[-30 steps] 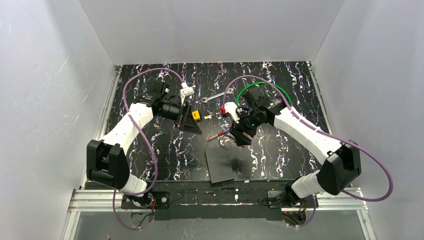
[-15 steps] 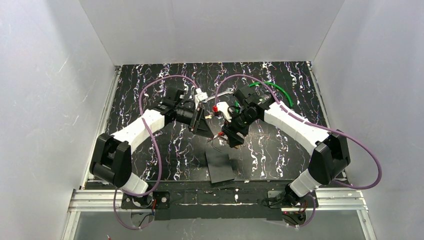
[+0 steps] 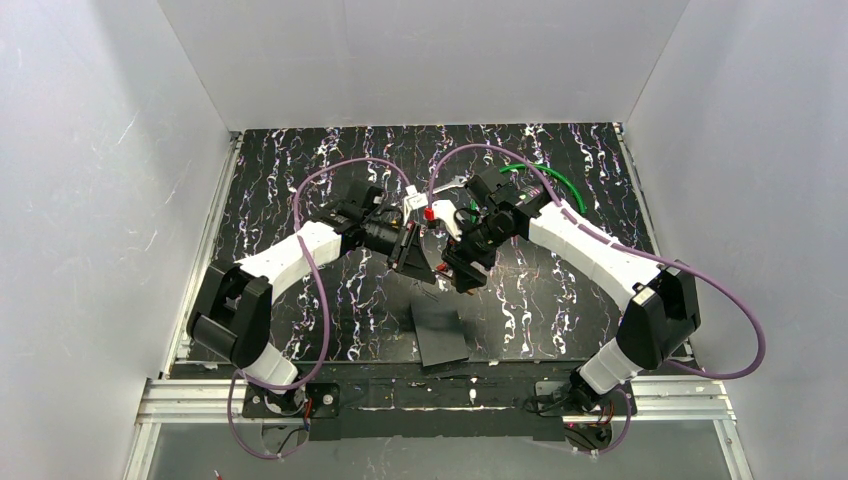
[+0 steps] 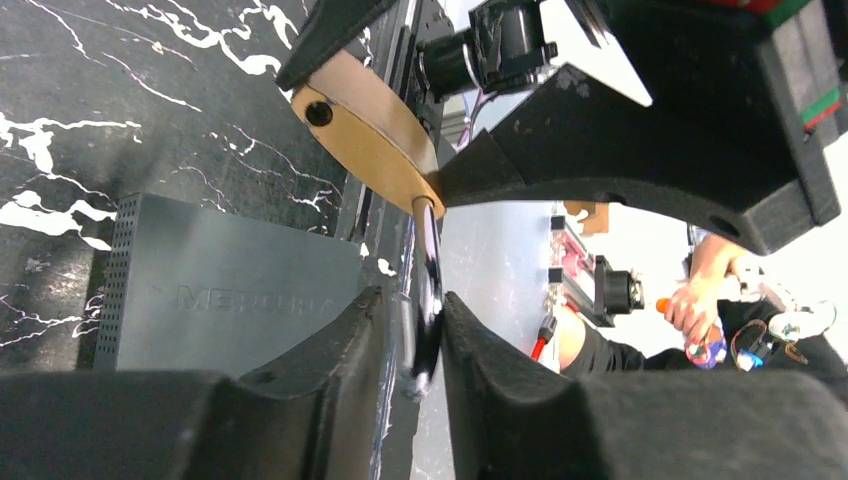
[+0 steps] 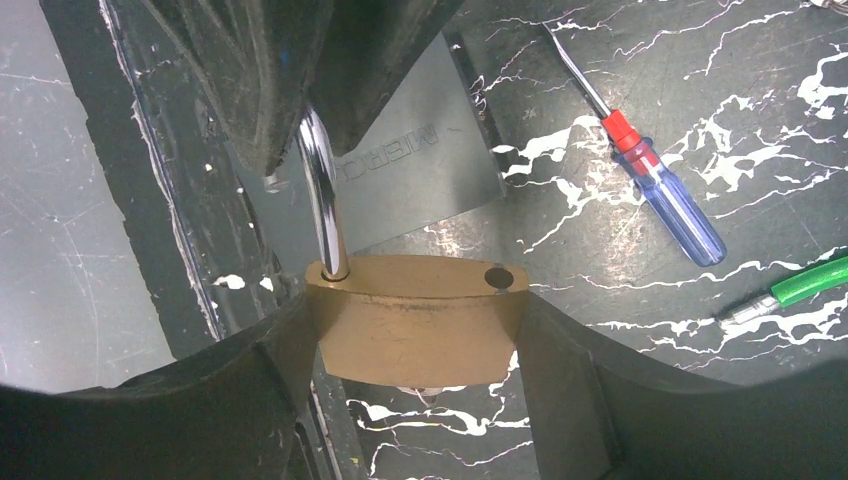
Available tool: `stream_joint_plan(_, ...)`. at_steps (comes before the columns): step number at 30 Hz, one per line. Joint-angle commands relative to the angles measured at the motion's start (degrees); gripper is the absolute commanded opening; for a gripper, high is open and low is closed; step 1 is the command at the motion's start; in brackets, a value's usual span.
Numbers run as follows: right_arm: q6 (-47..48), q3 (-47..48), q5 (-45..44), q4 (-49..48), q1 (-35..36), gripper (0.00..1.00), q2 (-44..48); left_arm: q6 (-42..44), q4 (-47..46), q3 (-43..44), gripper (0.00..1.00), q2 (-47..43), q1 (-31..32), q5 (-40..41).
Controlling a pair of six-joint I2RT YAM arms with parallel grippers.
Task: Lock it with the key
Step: Pick up the lock from the center of the board.
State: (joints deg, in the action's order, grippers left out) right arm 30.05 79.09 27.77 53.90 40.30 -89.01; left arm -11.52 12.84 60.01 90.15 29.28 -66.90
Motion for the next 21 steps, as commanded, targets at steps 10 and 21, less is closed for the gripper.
stream_joint_plan(10,-0.8,4.4,11.6,0.8,-4.6,0.86,0.6,-0.7,0.9,-1.4,0.0,-3.0,-0.9,-4.4)
stream_joint_plan(21,-9.3,-0.1,14.0,-15.2,-12.6,0.98,11.6,-14.3,-7.1,-0.9,0.0,-12.1,-6.9,-7.8)
